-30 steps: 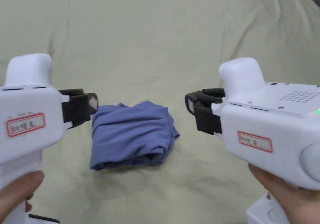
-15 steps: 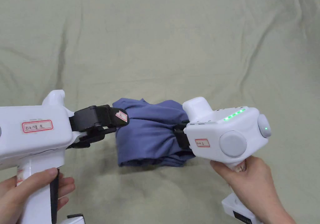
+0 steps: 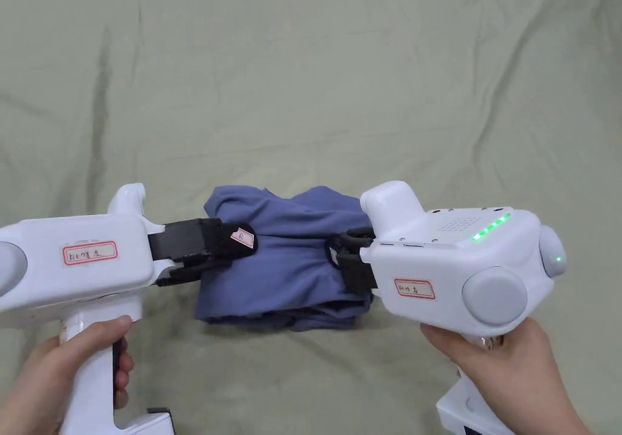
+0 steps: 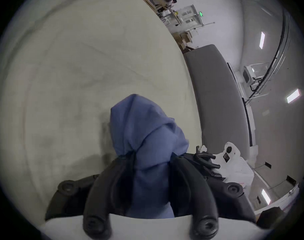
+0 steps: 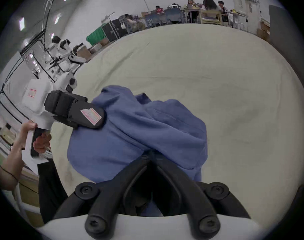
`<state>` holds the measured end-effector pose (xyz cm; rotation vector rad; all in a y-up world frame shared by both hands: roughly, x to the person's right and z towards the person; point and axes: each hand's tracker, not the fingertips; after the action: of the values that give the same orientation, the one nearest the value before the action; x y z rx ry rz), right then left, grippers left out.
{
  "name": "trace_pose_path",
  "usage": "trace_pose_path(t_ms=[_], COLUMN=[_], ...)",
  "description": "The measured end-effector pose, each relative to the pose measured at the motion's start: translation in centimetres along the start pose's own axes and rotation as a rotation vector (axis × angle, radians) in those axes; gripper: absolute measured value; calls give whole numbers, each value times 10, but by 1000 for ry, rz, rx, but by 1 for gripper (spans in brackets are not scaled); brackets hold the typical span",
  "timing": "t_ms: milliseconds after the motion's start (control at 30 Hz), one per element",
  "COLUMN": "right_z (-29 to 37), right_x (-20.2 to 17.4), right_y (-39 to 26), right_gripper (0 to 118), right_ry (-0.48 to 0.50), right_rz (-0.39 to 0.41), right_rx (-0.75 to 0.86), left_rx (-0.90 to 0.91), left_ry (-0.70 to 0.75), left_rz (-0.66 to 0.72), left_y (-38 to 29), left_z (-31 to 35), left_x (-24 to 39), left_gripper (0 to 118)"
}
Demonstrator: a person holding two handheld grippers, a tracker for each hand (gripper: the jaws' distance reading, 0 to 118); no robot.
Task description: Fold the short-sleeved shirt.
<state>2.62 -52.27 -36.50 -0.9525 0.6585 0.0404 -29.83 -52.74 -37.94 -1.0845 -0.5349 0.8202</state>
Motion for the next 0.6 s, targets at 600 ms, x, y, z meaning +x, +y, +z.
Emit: trace_pose_path(t_ms=[600], right_z=[-17], right_x=[-166], right_y=[90], right_gripper=[3], right_ry=[136], right_rz=[199], right_rx=[139], left_rx=[192], left_ry=[576], left_rz=[-3], left_y=[46], left_z=[286], left_x=[-99], left_gripper=[35])
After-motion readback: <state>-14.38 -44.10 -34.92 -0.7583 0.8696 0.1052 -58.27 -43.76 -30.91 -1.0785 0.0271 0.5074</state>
